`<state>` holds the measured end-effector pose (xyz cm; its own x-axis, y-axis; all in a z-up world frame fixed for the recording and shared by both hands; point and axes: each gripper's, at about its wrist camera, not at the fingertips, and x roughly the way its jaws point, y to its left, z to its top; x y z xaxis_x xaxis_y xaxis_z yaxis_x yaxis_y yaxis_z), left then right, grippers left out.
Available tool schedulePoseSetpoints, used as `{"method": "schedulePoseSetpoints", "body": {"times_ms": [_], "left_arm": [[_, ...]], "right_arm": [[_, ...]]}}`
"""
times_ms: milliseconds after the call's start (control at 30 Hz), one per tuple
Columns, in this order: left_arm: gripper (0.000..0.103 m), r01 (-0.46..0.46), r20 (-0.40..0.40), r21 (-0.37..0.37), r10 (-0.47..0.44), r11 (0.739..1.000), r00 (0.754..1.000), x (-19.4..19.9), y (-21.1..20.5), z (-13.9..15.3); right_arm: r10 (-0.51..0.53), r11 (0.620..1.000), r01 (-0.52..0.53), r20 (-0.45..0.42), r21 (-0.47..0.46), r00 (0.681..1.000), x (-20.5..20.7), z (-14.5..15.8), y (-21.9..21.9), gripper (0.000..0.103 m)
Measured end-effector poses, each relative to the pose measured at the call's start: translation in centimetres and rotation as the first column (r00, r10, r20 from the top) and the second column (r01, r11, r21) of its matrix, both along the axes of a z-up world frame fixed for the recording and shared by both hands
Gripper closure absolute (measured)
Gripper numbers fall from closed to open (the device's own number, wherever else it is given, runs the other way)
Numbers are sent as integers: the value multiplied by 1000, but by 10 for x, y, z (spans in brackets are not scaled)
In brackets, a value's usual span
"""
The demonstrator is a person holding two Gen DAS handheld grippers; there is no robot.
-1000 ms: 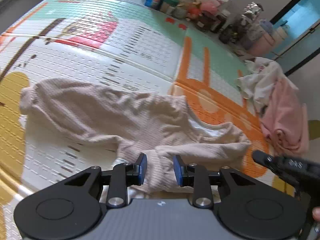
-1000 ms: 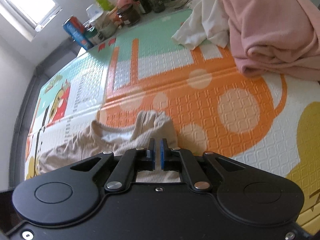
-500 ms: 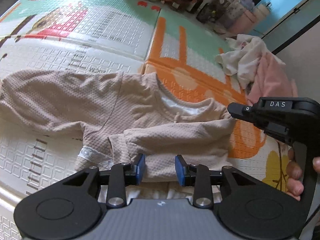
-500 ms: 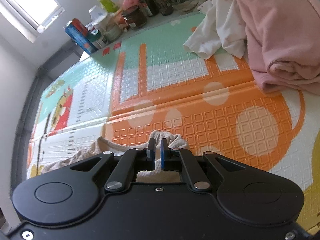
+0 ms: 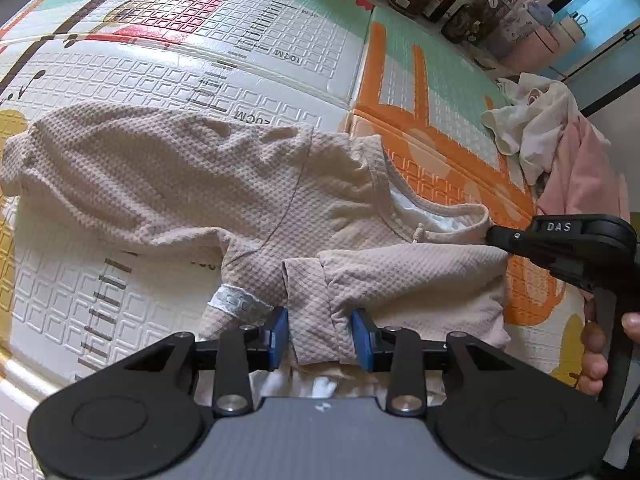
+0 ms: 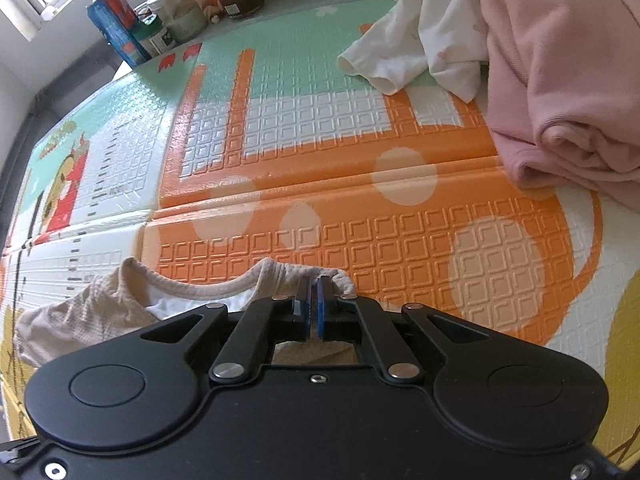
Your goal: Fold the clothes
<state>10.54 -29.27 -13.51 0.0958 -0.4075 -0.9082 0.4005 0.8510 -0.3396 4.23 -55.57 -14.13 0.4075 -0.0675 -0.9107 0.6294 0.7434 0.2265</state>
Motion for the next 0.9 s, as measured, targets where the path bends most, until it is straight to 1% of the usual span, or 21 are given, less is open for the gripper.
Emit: {"method": "schedulePoseSetpoints", "body": {"times_ms": [167, 233, 333, 433, 533, 633, 700, 800, 900], "left_arm": [[65, -20, -13, -7, 20, 1000, 1000, 2, 3, 1], [65, -27, -14, -11, 27, 1000, 1000, 3, 6, 5], [65, -46, -6, -24, 46, 999, 999, 4, 10, 14], [64, -53, 23, -51, 54, 997, 998, 3, 12, 29], [63, -34, 64, -80, 39, 996, 997, 0, 8, 43], [61, 6, 71, -115, 3, 993, 997, -5, -3, 47], [61, 35, 66, -122, -27, 992, 997, -9, -11, 45], [61, 65, 51, -117, -59, 991, 997, -15, -21, 34], [61, 62, 30, -89, -60, 994, 998, -17, -24, 21]], "right_arm": [[-22, 1000, 22, 9, 2, 1000, 3, -1, -3, 102], [-37, 999, 38, 42, -5, 998, -1, 5, -5, 102], [-61, 998, 63, 114, -11, 992, -12, 20, -7, 97], [-63, 998, 66, 171, -15, 983, -22, 37, -9, 97], [-43, 999, 48, 199, -22, 979, -32, 49, -6, 97], [-19, 1000, 22, 200, -13, 980, -39, 53, 1, 97], [-5, 1000, 6, 185, -7, 983, -42, 50, 6, 97], [7, 1000, -8, 159, 8, 987, -46, 41, 14, 97], [12, 1000, -15, 136, 23, 991, -46, 29, 19, 97]]}}
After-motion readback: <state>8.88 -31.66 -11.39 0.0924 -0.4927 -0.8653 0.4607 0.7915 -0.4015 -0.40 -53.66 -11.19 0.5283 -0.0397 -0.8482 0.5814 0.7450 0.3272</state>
